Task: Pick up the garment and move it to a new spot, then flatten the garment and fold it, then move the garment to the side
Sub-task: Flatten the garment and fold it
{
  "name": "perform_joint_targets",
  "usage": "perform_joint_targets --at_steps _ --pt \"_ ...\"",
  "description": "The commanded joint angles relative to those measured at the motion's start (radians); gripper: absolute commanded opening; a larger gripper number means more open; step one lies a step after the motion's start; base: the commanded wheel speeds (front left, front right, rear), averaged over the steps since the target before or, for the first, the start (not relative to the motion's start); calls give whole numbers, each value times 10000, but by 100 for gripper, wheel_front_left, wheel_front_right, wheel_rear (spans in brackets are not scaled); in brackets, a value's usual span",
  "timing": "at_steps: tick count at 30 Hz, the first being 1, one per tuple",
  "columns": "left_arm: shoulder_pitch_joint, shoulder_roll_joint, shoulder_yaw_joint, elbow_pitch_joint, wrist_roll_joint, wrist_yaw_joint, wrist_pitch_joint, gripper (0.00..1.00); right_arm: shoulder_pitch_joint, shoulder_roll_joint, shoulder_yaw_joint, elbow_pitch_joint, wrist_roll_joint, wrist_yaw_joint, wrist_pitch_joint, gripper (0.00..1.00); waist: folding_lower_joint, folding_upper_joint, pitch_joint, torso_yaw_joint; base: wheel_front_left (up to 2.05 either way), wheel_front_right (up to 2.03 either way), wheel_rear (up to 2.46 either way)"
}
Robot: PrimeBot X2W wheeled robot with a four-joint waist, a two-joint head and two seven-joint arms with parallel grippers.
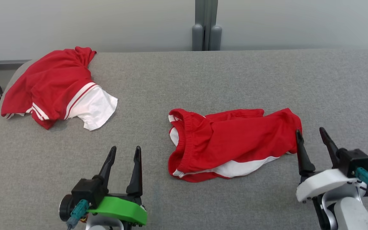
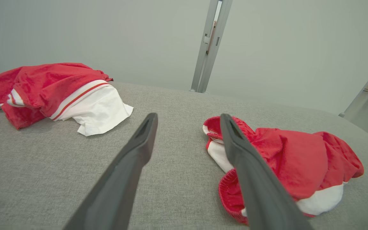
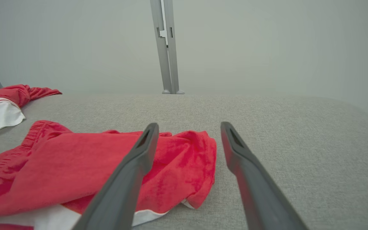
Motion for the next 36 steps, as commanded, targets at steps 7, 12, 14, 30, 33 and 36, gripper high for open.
perform_joint_targets --at_steps 7,12,14,30,33,36 --pt "722 28 463 -38 203 -3 4 100 1202 530 -136 -868 -385 -1 -287 100 0 0 -443 -132 0 0 0" --pt "848 29 496 -26 153 88 4 100 1379 605 -149 -908 -571 -2 -355 100 0 0 -526 -170 0 0 0" --pt "847 28 481 14 112 118 4 100 1393 619 -111 -849 -594 -1 -365 100 0 0 -536 -177 0 0 0" --pt "572 28 378 9 151 147 4 100 1133 625 171 -623 -213 -1 -368 100 0 0 -402 -153 0 0 0" --pt "526 28 276 69 205 40 6 100 1117 624 191 -651 -215 -2 -369 100 0 0 -359 -170 0 0 0" --pt "432 28 -107 339 314 -176 4 100 1091 624 227 -666 -223 -1 -369 100 0 0 -275 -226 0 0 0"
